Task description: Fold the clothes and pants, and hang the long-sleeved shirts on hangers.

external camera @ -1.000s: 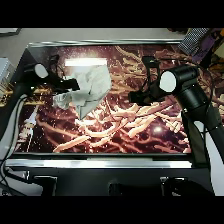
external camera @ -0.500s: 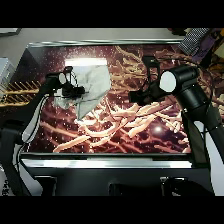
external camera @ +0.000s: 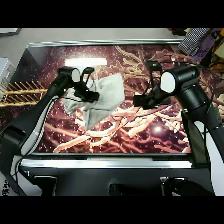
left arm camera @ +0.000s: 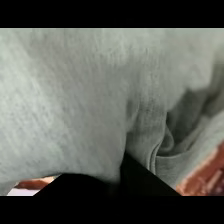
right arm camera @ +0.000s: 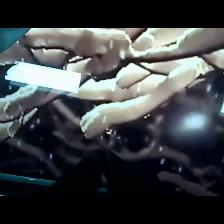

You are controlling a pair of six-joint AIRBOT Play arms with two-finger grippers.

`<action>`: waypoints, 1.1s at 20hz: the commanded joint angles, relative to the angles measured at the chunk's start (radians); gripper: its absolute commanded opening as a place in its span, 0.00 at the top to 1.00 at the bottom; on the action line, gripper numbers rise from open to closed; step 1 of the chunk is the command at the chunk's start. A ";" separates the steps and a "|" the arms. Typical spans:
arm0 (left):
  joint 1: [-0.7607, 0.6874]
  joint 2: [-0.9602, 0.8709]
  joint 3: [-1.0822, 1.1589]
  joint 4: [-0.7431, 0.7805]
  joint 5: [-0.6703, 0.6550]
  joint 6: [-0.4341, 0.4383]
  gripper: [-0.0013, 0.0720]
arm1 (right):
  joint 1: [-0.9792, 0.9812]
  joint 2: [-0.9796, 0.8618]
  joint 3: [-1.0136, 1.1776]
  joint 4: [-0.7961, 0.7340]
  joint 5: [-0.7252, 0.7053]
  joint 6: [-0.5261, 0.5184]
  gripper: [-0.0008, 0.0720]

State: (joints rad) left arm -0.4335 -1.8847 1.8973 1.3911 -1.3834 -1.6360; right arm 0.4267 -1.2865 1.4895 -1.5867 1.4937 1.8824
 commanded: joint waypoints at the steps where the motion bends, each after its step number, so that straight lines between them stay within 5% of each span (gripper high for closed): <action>1: -0.131 0.095 0.003 -0.083 -0.054 -0.055 0.96 | 0.001 0.013 0.001 -0.090 0.146 0.014 0.86; 7: -0.372 0.045 -0.030 -0.082 -0.035 -0.128 0.96 | 0.001 0.072 0.001 -0.204 0.277 0.037 0.86; 12: -0.406 -0.030 -0.030 -0.081 -0.038 -0.144 0.95 | 0.001 0.092 0.000 -0.204 0.275 0.042 0.89; 13: -0.389 -0.024 -0.029 -0.081 -0.040 -0.144 0.81 | 0.001 0.092 0.000 -0.197 0.247 0.051 0.88; 15: -0.328 0.016 -0.029 -0.078 -0.057 -0.132 0.20 | 0.001 0.092 0.001 -0.168 0.146 0.068 0.80; 17: -0.244 0.086 -0.029 -0.078 -0.073 -0.099 0.15 | 0.000 0.091 0.005 -0.160 0.031 0.159 0.64; 22: -0.045 0.263 -0.030 -0.056 -0.080 -0.093 0.15 | -0.349 0.078 0.021 0.220 -0.201 0.195 0.64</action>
State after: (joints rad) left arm -0.5777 -1.7073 1.8675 1.3205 -1.4570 -1.7378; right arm 0.2684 -1.1999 1.5059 -1.5963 1.4372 2.0624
